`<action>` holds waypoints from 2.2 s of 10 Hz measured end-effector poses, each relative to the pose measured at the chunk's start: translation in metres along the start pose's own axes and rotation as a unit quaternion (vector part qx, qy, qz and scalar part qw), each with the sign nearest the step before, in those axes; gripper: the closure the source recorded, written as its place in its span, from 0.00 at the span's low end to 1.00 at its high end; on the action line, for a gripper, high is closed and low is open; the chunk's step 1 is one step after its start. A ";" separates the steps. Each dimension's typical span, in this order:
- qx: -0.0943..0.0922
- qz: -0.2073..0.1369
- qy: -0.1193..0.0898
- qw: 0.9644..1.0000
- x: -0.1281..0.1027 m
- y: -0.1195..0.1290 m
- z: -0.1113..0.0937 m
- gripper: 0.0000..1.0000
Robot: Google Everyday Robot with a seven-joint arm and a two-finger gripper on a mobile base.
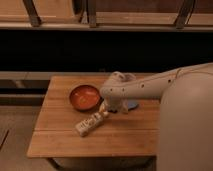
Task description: Wipe the white sponge on the table
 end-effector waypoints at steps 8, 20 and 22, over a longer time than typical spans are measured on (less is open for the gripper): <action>-0.094 -0.004 -0.115 0.989 -0.089 -0.048 0.016 0.20; 0.004 0.096 -0.014 0.995 -0.080 -0.133 0.094 0.20; 0.003 0.098 -0.015 0.995 -0.085 -0.129 0.098 0.22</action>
